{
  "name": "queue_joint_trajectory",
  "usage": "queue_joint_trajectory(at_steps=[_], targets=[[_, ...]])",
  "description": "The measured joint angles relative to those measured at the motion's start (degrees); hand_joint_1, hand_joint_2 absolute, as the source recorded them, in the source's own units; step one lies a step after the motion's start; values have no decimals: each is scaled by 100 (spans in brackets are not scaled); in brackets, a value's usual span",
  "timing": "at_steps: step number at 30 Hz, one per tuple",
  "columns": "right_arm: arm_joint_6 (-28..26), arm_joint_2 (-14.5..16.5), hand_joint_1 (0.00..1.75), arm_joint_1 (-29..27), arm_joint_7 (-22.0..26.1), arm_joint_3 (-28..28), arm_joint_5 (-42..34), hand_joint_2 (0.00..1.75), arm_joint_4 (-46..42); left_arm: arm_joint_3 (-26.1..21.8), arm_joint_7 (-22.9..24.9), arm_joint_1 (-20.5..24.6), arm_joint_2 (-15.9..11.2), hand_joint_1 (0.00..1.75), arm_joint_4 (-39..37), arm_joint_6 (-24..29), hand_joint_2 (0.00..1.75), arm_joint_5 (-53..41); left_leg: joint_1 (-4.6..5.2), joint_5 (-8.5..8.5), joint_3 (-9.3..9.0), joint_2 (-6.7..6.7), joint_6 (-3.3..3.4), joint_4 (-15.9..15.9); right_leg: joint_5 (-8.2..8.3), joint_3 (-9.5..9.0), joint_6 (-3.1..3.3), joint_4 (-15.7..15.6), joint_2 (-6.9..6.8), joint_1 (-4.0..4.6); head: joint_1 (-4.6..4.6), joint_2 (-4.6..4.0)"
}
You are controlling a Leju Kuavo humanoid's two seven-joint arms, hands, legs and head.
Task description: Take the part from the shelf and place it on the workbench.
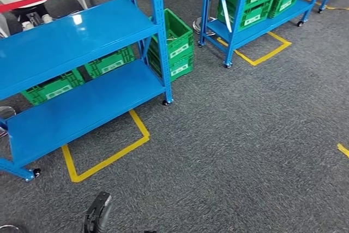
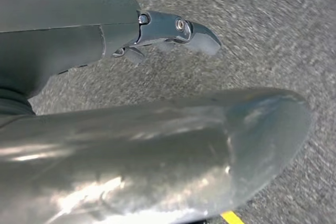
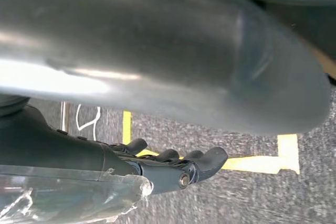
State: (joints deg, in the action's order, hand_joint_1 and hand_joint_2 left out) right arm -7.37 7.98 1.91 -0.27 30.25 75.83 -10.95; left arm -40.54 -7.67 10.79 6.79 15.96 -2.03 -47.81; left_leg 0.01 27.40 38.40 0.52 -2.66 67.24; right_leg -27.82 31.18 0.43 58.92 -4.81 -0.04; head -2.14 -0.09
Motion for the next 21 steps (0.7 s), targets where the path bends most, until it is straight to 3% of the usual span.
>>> queue_joint_trajectory(at_steps=[2,3,4,5,6,8,10,12,13,14,16,17,19,21], targets=[[-1,-1,0,11,1,0,2,0,0,14,0,20,-2,0,0,3,0,2,27,-168,-506,272,23,-729,4,7,-36,2,-139,27,-5,0],[-2,-1,0,17,3,0,3,0,0,21,0,30,-3,0,0,4,0,3,45,-190,-634,358,58,-938,9,-4,-63,2,-199,42,1,0],[-2,-2,0,25,4,0,4,0,0,27,0,34,-4,0,0,5,0,4,63,-188,-661,371,99,-1014,18,-11,-95,-2,-254,55,8,0],[-2,-2,0,37,6,0,5,0,0,30,1,31,-9,0,0,7,0,5,66,-211,-637,297,152,-1030,30,-26,-128,-9,-313,56,17,0],[-2,-2,0,47,7,0,6,0,0,32,1,24,-7,0,0,9,0,10,55,-230,-619,232,189,-1058,18,-31,-168,2,-286,50,24,0],[-3,-2,0,55,8,0,7,0,0,34,10,26,-10,0,0,16,0,20,24,-283,-566,92,270,-1091,-170,71,-242,228,9,31,35,0],[-2,-2,0,35,9,0,7,0,0,38,17,48,-9,0,0,21,0,30,10,-294,-494,-77,329,-1103,-558,365,-279,912,363,14,49,0],[4,-2,0,10,22,0,-4,0,0,40,14,46,-3,0,0,22,0,40,18,-281,-440,-238,352,-1107,-774,656,-280,1579,452,10,51,0],[9,-2,0,3,35,0,-13,0,0,41,12,31,-2,0,0,23,0,46,22,-277,-434,-301,352,-1106,-723,683,-273,1653,459,10,54,0],[14,-2,0,0,52,0,-25,0,0,41,10,13,-1,0,0,27,0,55,24,-289,-440,-343,352,-1105,-573,598,-261,1494,462,10,56,0],[24,-3,0,9,86,1,-52,0,0,41,7,-8,0,0,0,38,0,79,27,-302,-470,-411,336,-1099,-212,198,-238,729,500,5,63,0],[28,-3,0,15,103,2,-70,0,0,41,5,-10,1,0,0,44,0,90,35,-299,-475,-433,318,-1089,-108,-2,-229,370,537,3,63,0],[36,-4,0,22,138,5,-101,0,0,41,0,-9,-2,0,0,51,0,101,54,-274,-464,-454,262,-1053,-130,-189,-199,-6,598,-2,60,0],[42,-4,0,19,165,10,-113,0,0,42,-8,-10,-10,0,1,55,0,111,59,-235,-469,-448,194,-1027,-203,-218,-134,-66,595,-14,61,0]])
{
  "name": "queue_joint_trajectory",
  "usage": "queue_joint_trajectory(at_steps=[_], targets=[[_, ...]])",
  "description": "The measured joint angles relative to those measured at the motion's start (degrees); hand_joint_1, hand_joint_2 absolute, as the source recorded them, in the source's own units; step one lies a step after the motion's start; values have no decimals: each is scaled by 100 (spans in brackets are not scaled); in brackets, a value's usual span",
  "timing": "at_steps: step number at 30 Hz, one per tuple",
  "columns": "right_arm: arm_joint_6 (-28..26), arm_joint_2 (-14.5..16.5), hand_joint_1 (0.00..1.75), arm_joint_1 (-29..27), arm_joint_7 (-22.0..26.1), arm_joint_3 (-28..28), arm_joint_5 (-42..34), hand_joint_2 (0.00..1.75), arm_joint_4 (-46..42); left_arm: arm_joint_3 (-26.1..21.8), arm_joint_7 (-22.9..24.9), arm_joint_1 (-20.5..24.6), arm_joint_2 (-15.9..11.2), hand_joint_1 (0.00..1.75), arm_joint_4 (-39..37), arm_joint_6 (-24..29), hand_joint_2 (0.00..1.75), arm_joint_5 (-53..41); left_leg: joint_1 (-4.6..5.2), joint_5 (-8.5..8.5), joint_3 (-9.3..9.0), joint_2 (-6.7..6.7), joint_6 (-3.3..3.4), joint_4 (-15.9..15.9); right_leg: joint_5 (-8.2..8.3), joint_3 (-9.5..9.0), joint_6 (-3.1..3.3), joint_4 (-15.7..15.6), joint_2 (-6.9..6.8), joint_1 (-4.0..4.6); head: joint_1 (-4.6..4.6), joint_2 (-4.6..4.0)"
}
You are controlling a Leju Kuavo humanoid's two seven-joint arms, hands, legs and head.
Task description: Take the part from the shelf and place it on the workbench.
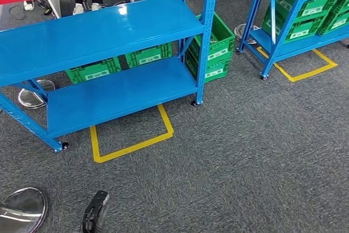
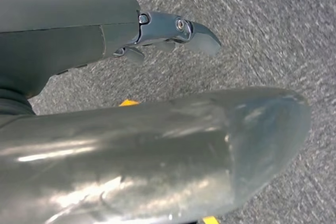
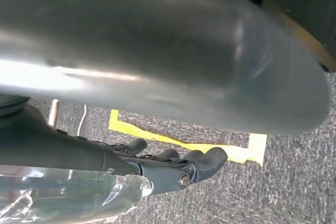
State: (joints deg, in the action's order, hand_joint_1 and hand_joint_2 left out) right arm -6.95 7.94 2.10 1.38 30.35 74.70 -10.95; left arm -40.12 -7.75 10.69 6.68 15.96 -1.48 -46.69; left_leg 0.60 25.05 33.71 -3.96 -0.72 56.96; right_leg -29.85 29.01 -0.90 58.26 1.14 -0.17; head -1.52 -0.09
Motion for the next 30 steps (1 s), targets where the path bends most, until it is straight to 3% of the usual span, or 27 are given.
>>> queue_joint_trajectory(at_steps=[2,3,5,6,7,8,10,11,12,14,15,16,17,18,19,21,23,24,25,27,28,29,30], targets=[[3,1,0,-13,15,4,-2,0,0,4,-16,5,-2,0,1,3,0,14,-5,89,67,128,-78,178,-29,-106,72,-52,-8,-22,-24,0],[5,2,0,-20,20,6,-2,0,0,6,-24,10,1,0,2,3,0,21,-15,186,205,212,-115,434,-46,-181,96,-90,-11,-34,-42,0],[11,0,0,-43,26,8,-2,0,0,8,-34,7,19,0,2,3,0,32,-54,394,687,312,-179,1177,-112,-323,114,-162,-9,-37,-66,0],[15,-2,0,-58,26,10,-3,0,0,8,-35,-5,25,0,2,4,0,34,-76,353,942,322,-202,1493,-158,-408,107,-201,2,-40,-66,0],[18,-3,0,-76,26,11,-5,0,0,8,-36,-20,28,0,2,4,0,36,-94,137,1146,323,-220,1670,-210,-505,96,-241,20,-45,-67,0],[21,-4,0,-94,26,13,-7,0,0,8,-36,-35,30,0,2,5,0,36,-110,-259,1287,322,-234,1699,-270,-615,82,-284,46,-50,-66,0],[29,-5,0,-131,26,15,-8,0,2,8,-35,-83,30,0,1,5,0,37,-141,-1179,1360,292,-257,1378,-416,-842,48,-372,114,-70,-63,0],[33,-5,0,-136,27,17,-9,0,4,8,-36,-122,30,0,-1,5,0,38,-142,-1284,1198,253,-261,1130,-502,-960,15,-418,165,-80,-55,1],[37,-5,0,-135,30,19,-10,0,5,9,-36,-156,27,0,-2,5,0,40,-135,-1119,943,218,-243,832,-587,-1082,-29,-465,226,-96,-57,-1],[39,-5,0,-79,39,22,-14,0,3,13,-40,-112,21,0,-3,8,0,43,-94,-380,397,186,-147,362,-671,-1262,-146,-492,326,-132,-88,0],[39,-5,0,-36,44,22,-15,0,0,17,-46,-37,20,0,1,10,0,44,-87,-159,246,195,-81,217,-599,-1209,-206,-317,352,-148,-107,0],[40,-5,0,2,48,22,-15,0,-2,21,-52,30,18,0,4,13,0,45,-89,-31,140,217,-26,147,-460,-1041,-252,23,311,-154,-109,1],[39,-5,0,28,50,23,-8,0,-3,23,-57,62,13,0,8,16,0,46,-96,52,28,238,23,108,-311,-751,-284,499,229,-151,-89,1],[38,-5,0,41,51,23,9,44,-4,24,-61,57,7,0,11,19,0,49,-106,142,-119,261,62,49,-224,-400,-300,1017,130,-144,-71,1],[38,-5,0,36,51,24,36,87,-4,23,-62,22,0,0,13,16,0,51,-108,234,-272,283,89,-3,-264,-55,-306,1420,24,-137,-57,1],[44,-5,0,0,58,23,96,175,-3,24,-69,-38,10,0,13,-3,0,55,-111,420,-583,284,120,-88,-673,552,-310,1780,-60,-123,-38,1],[54,-5,0,-49,104,25,90,175,-2,31,-90,-70,34,0,13,-31,0,62,-131,627,-904,251,118,-146,-1076,985,-323,1659,-68,-110,-20,0],[56,-7,0,-66,136,28,66,175,-2,34,-101,-83,43,0,13,-40,0,71,-146,738,-1074,232,105,-174,-1065,1137,-334,1471,-72,-106,-9,0],[56,-9,0,-89,164,33,39,175,-1,36,-107,-98,48,0,12,-43,0,79,-157,853,-1257,222,84,-225,-740,1234,-344,1188,-89,-105,5,0],[56,-4,0,-121,200,42,13,175,20,36,-117,-114,42,0,9,-44,0,92,-131,1113,-1662,208,39,-384,357,1309,-326,543,-195,-116,70,-1],[56,0,0,-112,214,46,15,131,23,38,-124,-108,33,0,14,-44,0,94,-102,1238,-1893,204,5,-520,771,1279,-287,343,-243,-127,98,-1],[52,4,0,-79,234,49,25,87,21,42,-136,-89,23,0,23,-44,0,96,-77,1263,-2078,199,-29,-589,932,1235,-242,241,-247,-141,119,-1],[46,16,0,-21,263,52,37,44,9,46,-148,-55,4,0,34,-43,0,99,-60,1214,-2176,198,-58,-593,867,1128,-191,273,-206,-150,113,-1]])
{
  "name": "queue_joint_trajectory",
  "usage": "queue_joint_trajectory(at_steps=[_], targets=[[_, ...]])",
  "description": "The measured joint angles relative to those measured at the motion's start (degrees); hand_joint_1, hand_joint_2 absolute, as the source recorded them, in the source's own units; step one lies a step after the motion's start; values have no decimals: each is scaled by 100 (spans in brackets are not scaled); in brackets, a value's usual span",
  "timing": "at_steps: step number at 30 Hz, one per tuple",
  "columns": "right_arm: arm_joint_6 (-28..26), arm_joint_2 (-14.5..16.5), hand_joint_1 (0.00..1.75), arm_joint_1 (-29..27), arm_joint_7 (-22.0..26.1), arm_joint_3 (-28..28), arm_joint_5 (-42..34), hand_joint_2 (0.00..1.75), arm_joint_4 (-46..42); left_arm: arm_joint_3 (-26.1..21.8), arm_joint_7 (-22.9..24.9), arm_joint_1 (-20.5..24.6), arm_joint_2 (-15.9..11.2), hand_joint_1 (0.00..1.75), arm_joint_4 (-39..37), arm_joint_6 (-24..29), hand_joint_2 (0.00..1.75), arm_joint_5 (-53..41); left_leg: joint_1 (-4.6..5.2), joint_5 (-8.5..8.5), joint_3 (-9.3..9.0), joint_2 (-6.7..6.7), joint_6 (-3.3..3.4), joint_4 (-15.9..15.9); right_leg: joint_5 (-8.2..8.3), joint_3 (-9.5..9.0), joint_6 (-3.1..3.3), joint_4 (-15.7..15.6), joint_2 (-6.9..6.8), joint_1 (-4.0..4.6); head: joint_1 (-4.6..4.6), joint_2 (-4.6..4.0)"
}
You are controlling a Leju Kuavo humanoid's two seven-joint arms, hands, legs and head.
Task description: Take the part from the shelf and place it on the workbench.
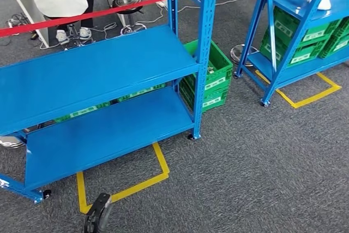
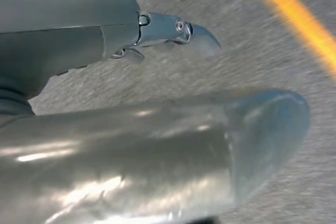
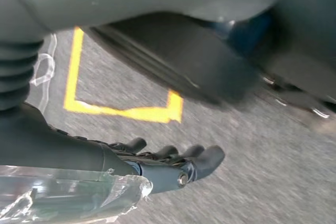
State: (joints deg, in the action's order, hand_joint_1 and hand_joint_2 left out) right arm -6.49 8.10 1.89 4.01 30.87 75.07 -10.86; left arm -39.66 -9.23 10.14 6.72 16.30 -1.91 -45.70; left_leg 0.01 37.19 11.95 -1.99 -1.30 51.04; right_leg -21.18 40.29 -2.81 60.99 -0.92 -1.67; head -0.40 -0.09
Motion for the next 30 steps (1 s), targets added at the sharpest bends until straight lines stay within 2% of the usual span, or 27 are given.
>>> queue_joint_trajectory(at_steps=[1,2,3,4,6,7,8,9,10,11,12,13,14,15,16,18,20,21,22,23,24,25,26,27,28,29,30], targets=[[-8,10,0,54,32,2,11,0,-11,4,-8,42,-20,0,11,1,0,4,-1,-108,-14,15,-37,139,-79,-78,46,-18,61,-10,-27,1],[-16,20,0,91,67,3,19,0,-16,5,-16,84,-37,0,17,1,0,9,-8,-229,125,42,-63,435,-145,-158,81,-34,111,-10,-49,-3],[-22,30,0,111,111,3,24,0,-17,8,-23,118,-50,0,19,-1,0,14,-9,-238,377,72,-88,811,-205,-250,114,-42,132,-2,-79,-3],[-22,30,0,104,142,4,29,0,-18,14,-30,128,-46,0,19,-7,0,19,-13,-138,682,105,-115,1206,-242,-317,140,-57,121,10,-104,-3],[-3,29,0,55,183,4,55,0,-18,31,-42,85,-28,0,18,-27,0,33,-6,342,1319,129,-126,1768,-305,-466,183,-64,102,38,-141,-1],[13,29,0,29,181,2,76,0,-18,39,-45,51,-20,0,17,-39,0,46,1,615,1577,130,-107,1865,-344,-539,200,-66,88,56,-157,-1],[28,30,0,9,178,-1,97,0,-18,45,-47,25,-15,0,17,-47,0,57,16,783,1797,132,-67,1847,-410,-615,217,-66,75,81,-170,-1],[38,31,0,-5,176,-5,117,0,-18,49,-49,11,-14,0,17,-52,0,69,39,768,1975,147,-11,1733,-480,-693,230,-69,50,110,-186,0],[46,33,0,-18,175,-10,133,0,-17,51,-51,5,-13,0,16,-57,0,78,81,495,2114,209,71,1534,-554,-758,243,-78,11,137,-196,0],[53,39,0,-32,175,-13,143,0,-6,51,-52,-1,-13,0,16,-61,0,82,146,-14,2229,350,170,1272,-624,-815,251,-85,-36,164,-191,-1],[56,45,0,-43,172,-15,152,0,5,53,-52,-8,-9,0,16,-64,0,84,197,-547,2296,486,239,1020,-687,-869,252,-90,-74,194,-187,1],[57,49,0,-53,170,-15,158,0,16,55,-52,-13,-4,0,16,-67,0,85,240,-993,2338,592,271,832,-743,-905,247,-104,-115,221,-179,1],[60,51,0,-57,168,-15,162,0,26,58,-52,-13,2,0,16,-68,0,87,263,-1254,2363,626,271,729,-785,-947,233,-120,-158,245,-173,1],[59,50,0,-53,165,-15,164,0,26,62,-53,-6,9,0,16,-69,0,88,250,-1322,2350,562,246,688,-825,-994,210,-141,-210,267,-183,1],[60,49,0,-45,165,-16,167,0,24,66,-55,2,16,0,16,-69,0,89,231,-1337,2323,484,233,666,-868,-1019,180,-156,-236,272,-186,1],[58,49,0,-21,166,-19,169,0,20,72,-61,24,22,0,16,-69,0,91,175,-1315,2235,342,269,606,-992,-957,110,56,-141,263,-186,1],[55,49,0,-11,168,-20,169,0,19,76,-66,44,24,0,16,-69,0,92,141,-1255,2140,206,312,583,-1220,-574,45,752,17,232,-172,1],[53,49,0,-12,168,-20,170,0,19,78,-67,47,27,0,16,-65,0,92,134,-1217,2096,132,322,582,-1319,-312,21,1156,43,219,-168,1],[49,48,0,-15,167,-20,171,0,19,80,-66,40,29,0,16,-60,0,92,128,-1176,2045,52,320,582,-1335,-86,3,1439,54,210,-167,1],[44,46,0,-17,167,-20,172,0,19,81,-64,29,31,0,16,-50,0,92,123,-1133,1988,-30,311,582,-1235,53,-7,1521,60,205,-167,1],[39,44,0,-18,167,-20,173,0,19,82,-60,20,32,0,16,-39,0,92,115,-1090,1923,-114,297,582,-1017,78,-9,1370,74,203,-166,1],[34,42,0,-18,167,-20,175,0,19,84,-56,15,34,0,16,-29,0,92,106,-1043,1852,-196,279,582,-719,2,-10,1026,125,197,-166,1],[33,41,0,-21,168,-20,177,0,22,86,-52,17,38,0,16,-21,0,92,99,-995,1796,-270,255,583,-462,-122,-8,641,268,178,-164,1],[33,41,0,-21,169,-21,179,0,26,88,-44,28,43,0,16,-16,0,92,96,-950,1764,-344,228,594,-307,-265,3,269,415,151,-164,1],[33,41,0,-17,171,-22,182,0,30,90,-39,39,47,0,16,-14,0,93,87,-922,1758,-407,196,596,-245,-366,27,31,546,132,-167,1],[32,41,0,-11,172,-23,184,0,34,91,-34,46,50,0,16,-13,0,95,76,-907,1773,-465,161,591,-275,-420,63,-72,627,123,-167,1],[31,41,0,-3,173,-24,185,0,34,92,-30,52,51,0,16,-13,0,96,70,-902,1785,-499,143,592,-306,-448,87,-124,625,121,-169,1]])
